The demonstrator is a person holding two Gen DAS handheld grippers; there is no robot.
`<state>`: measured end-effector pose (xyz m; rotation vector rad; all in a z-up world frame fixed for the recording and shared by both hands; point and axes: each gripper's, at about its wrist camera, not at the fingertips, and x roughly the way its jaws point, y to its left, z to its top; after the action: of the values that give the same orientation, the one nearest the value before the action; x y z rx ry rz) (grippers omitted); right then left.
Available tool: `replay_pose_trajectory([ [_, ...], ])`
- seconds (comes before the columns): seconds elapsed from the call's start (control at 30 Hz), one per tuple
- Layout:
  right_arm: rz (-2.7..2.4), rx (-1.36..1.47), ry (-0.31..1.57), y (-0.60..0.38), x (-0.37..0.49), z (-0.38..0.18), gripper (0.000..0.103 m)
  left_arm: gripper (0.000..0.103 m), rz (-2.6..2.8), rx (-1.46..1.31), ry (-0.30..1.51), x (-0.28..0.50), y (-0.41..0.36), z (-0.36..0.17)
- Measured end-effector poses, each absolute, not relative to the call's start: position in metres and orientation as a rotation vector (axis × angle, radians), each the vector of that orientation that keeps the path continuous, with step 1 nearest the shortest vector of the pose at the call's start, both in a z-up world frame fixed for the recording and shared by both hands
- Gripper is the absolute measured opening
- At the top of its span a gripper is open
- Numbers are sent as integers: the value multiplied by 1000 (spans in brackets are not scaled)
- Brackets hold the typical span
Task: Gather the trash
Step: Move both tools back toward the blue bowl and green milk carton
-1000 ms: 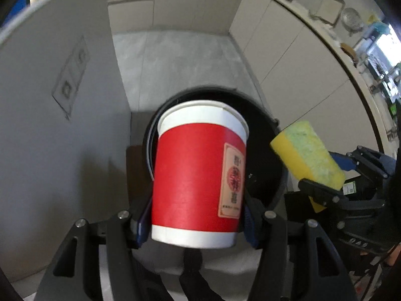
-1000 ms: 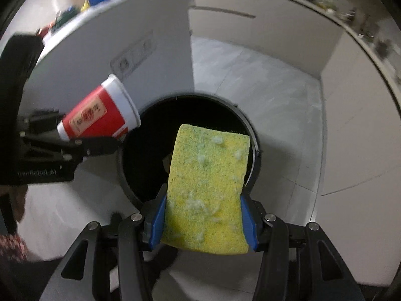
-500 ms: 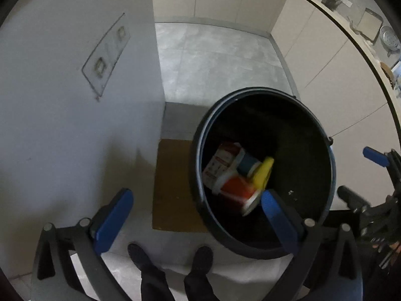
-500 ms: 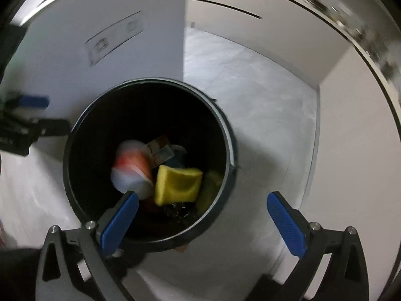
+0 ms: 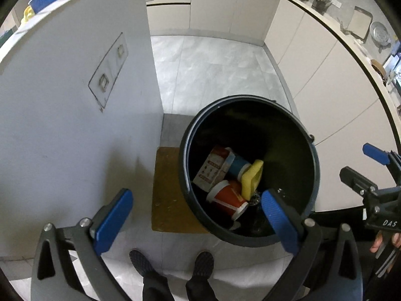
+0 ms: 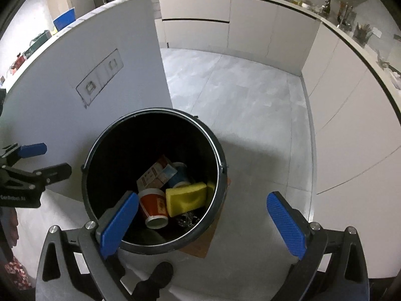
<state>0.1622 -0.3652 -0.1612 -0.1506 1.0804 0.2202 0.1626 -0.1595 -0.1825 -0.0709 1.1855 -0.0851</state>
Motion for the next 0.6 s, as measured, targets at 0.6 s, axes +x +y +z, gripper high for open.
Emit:
replay_pose_trajectory([
  [0.6, 204, -59, 954, -358, 142, -88, 103, 103, -55, -82, 1016, 141, -143, -102],
])
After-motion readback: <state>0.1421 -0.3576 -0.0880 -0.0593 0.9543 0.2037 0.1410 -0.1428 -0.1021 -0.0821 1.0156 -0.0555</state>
